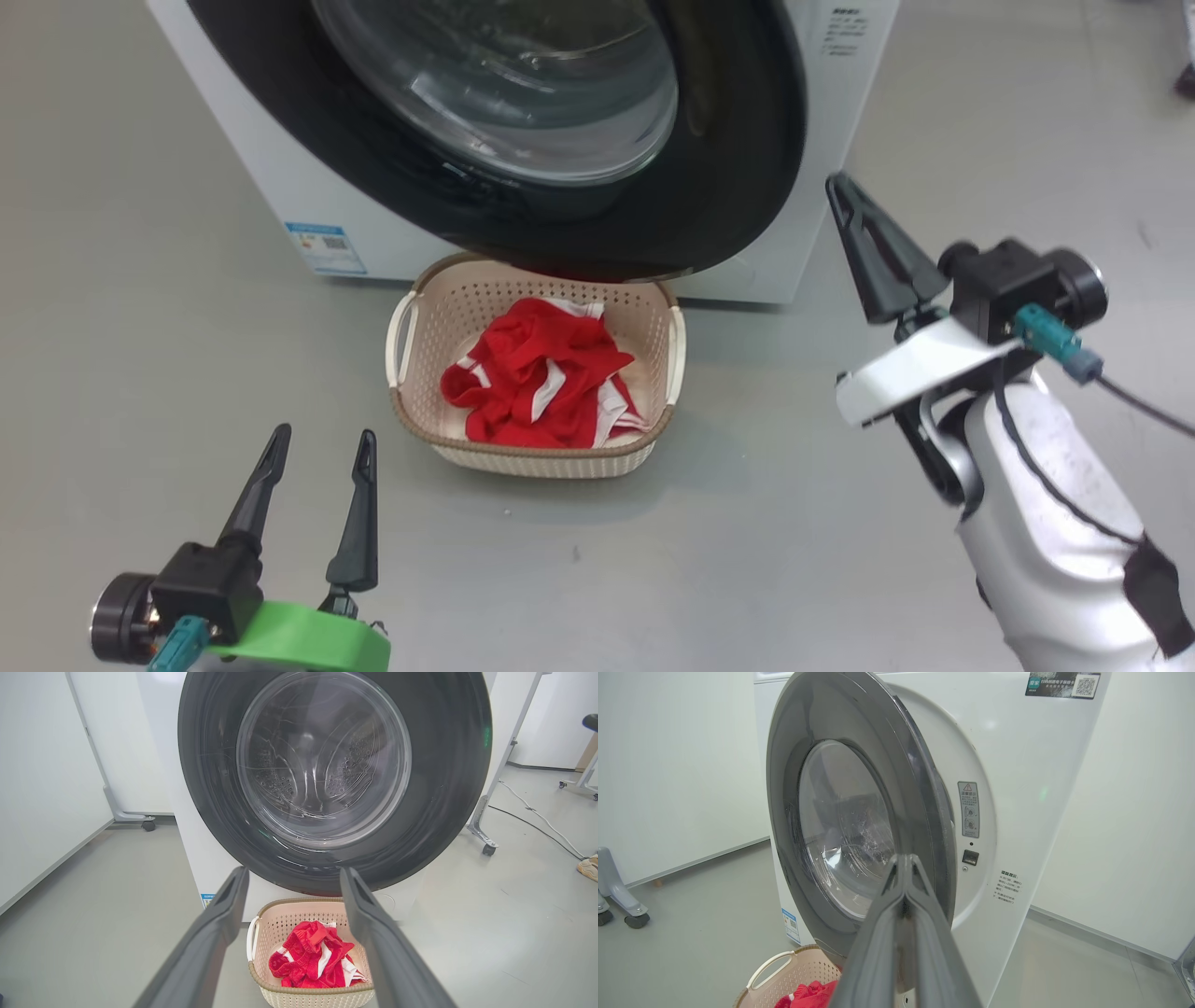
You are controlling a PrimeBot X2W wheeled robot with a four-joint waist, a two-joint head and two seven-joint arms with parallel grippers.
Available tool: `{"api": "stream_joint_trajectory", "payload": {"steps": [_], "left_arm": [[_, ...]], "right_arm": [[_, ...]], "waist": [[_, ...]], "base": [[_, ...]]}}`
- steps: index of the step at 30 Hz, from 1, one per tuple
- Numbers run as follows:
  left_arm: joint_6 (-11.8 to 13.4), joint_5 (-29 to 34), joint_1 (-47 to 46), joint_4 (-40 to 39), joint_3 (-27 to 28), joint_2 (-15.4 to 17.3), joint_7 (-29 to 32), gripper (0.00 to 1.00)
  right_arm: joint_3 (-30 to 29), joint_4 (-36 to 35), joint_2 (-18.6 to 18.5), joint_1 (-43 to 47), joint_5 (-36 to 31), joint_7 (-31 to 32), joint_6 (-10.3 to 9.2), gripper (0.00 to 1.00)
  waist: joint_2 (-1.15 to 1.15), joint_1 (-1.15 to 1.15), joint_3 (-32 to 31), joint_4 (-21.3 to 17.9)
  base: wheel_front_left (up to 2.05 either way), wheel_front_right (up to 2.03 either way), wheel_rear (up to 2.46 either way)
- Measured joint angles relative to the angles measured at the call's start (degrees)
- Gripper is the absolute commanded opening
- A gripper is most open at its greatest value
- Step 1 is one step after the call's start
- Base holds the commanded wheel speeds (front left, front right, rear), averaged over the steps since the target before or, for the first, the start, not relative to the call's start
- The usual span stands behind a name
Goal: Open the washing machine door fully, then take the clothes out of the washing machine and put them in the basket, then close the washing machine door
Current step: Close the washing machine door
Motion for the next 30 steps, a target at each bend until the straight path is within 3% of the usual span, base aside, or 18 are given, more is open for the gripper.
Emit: {"api": "stream_joint_trajectory", "payload": {"steps": [12,30], "left_arm": [[-0.1,-1.0,-4.4,1.1,-0.5,-0.8,-2.1,1.00],[-0.6,-1.6,-8.5,5.4,-2.4,-1.4,-5.1,1.00]], "right_arm": [[-1.2,5.2,-0.2,-13.7,0.3,2.8,0.74,0.00],[-5.4,14.5,-2.4,-23.1,2.3,2.6,1.59,0.00]], "waist": [[0.00,0.00,6.9,5.5],[0.00,0.00,11.9,11.7]], "base": [[0.00,0.00,0.00],[0.00,0.00,0.00]]}}
